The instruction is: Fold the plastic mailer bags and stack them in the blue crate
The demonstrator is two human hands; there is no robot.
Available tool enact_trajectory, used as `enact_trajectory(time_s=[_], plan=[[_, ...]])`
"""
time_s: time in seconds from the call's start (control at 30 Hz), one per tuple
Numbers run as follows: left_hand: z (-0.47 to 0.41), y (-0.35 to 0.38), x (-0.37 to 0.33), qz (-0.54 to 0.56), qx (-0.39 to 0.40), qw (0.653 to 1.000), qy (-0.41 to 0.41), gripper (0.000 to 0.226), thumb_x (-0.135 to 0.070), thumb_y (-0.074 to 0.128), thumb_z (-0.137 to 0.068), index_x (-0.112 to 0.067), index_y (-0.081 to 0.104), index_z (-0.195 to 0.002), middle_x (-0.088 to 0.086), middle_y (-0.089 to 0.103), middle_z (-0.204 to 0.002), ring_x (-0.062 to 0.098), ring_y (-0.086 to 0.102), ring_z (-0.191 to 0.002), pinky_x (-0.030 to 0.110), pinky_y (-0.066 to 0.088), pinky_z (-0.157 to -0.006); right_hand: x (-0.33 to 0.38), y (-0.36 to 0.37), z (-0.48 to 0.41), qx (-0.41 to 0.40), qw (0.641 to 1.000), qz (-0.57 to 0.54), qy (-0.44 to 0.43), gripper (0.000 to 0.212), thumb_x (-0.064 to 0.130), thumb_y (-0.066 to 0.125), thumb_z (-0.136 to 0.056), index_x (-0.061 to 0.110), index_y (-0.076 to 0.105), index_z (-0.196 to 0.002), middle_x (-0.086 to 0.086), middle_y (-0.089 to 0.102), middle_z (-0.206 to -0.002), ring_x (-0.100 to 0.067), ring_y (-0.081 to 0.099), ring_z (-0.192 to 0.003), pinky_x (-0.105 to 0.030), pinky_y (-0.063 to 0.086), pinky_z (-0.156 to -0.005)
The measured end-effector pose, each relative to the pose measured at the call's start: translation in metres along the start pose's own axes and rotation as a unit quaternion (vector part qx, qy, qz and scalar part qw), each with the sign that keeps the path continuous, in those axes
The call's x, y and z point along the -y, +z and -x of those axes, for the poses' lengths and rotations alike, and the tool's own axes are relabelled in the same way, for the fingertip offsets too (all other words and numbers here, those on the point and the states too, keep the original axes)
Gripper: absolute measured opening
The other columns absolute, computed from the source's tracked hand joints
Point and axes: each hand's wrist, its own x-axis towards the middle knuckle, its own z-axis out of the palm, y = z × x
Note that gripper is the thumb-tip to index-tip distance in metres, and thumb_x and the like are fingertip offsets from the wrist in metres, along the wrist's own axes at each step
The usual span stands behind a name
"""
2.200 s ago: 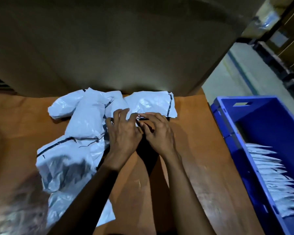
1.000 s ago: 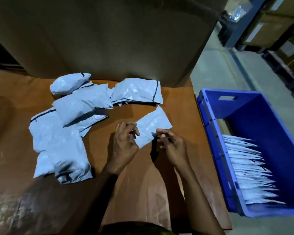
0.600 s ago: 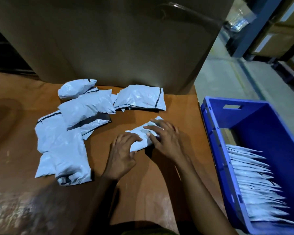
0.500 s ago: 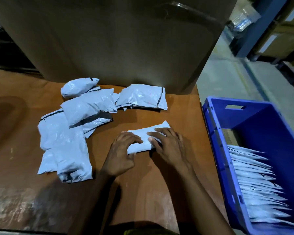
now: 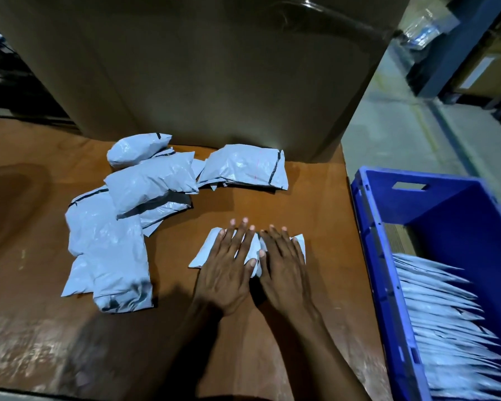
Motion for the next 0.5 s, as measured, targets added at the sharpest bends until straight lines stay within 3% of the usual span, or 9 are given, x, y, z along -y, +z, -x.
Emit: enact_trajectory(time_s=[0.1, 0.23, 0.37, 0.5], plan=[[0.006, 0.009, -0.003, -0.031, -0.008, 0.999, -0.018, 0.061, -0.037, 0.020, -0.110, -0.008, 0.020, -0.164, 0.011, 0.011, -0.173, 0.030, 0.009, -0.160, 0.051, 0.019, -0.127, -0.002, 0.003, 0.005, -0.004, 0.999, 0.036, -0.002, 0.051, 0.031, 0.034, -0.108, 0.015, 0.050, -0.154, -0.004, 0.042, -0.164, -0.022, 0.024, -0.158, -0.045, 0.024, -0.126], [0.013, 0.015, -0.005, -0.034, -0.033, 0.999, -0.025, 0.060, -0.031, 0.038, -0.107, -0.008, 0.029, -0.161, 0.014, 0.019, -0.171, 0.035, 0.014, -0.159, 0.055, 0.026, -0.124, -0.002, 0.009, 0.014, -0.007, 0.996, 0.092, -0.005, 0.053, 0.032, 0.038, -0.110, 0.018, 0.038, -0.161, 0.000, 0.029, -0.170, -0.018, 0.010, -0.161, -0.043, 0.014, -0.130], [0.007, 0.018, -0.004, -0.067, 0.013, 0.996, -0.049, 0.064, -0.035, 0.034, -0.104, -0.010, 0.026, -0.163, 0.014, 0.017, -0.171, 0.036, 0.011, -0.159, 0.057, 0.025, -0.123, -0.004, 0.012, 0.010, -0.018, 0.994, 0.112, 0.006, 0.055, 0.032, 0.042, -0.108, 0.019, 0.037, -0.162, 0.001, 0.026, -0.171, -0.019, 0.009, -0.161, -0.041, 0.004, -0.131], [-0.004, 0.019, -0.003, -0.043, 0.020, 0.996, -0.071, 0.065, -0.035, 0.035, -0.104, -0.014, 0.025, -0.164, 0.011, 0.014, -0.172, 0.034, 0.006, -0.160, 0.056, 0.020, -0.126, -0.008, 0.017, 0.001, 0.001, 0.990, 0.136, 0.026, 0.056, 0.034, 0.038, -0.108, 0.020, 0.035, -0.162, 0.003, 0.026, -0.171, -0.020, 0.007, -0.162, -0.045, 0.007, -0.131]])
